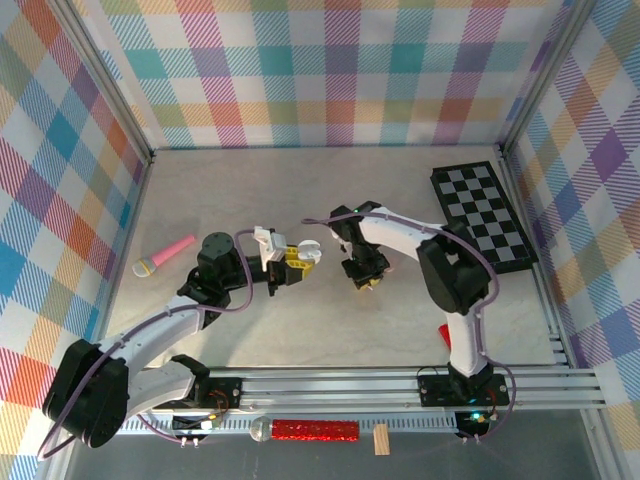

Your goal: Insert wireless bluetooth earbuds into charging case

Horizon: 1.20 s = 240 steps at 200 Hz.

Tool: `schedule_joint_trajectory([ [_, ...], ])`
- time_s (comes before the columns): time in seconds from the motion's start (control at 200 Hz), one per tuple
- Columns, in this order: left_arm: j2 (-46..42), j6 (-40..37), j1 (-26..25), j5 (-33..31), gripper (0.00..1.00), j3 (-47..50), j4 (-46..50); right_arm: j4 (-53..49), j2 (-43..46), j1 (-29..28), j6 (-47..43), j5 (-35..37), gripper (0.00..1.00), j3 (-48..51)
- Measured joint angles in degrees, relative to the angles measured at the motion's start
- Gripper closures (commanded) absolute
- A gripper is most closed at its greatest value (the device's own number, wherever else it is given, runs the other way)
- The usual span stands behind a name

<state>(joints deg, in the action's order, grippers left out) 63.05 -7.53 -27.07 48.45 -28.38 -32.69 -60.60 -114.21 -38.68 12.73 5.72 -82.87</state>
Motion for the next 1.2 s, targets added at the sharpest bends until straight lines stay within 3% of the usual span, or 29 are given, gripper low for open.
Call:
schedule_joint_trajectory([
  [0.24, 3.7, -1.6, -1.4, -6.8, 0.95, 0.0, -4.4, 10.2, 16.5, 2.3, 4.0, -3.9, 0.79, 6.8],
  [0.595, 12.7, -6.6, -6.3, -18.7, 0.95, -3.4, -8.8, 23.5, 34.7, 11.7, 10.6, -19.5, 0.79, 14.4],
  [0.91, 21.1, -8.5, -8.8, -20.0, 0.95, -7.8, -12.7, 30.7, 39.7, 13.6, 14.9, -32.3, 0.79, 14.8],
  [1.2, 24.8, -9.7, -10.4, -19.8, 0.95, -11.1, -14.3, 32.7, 39.7, 13.6, 16.6, -36.9, 0.78, 15.1],
])
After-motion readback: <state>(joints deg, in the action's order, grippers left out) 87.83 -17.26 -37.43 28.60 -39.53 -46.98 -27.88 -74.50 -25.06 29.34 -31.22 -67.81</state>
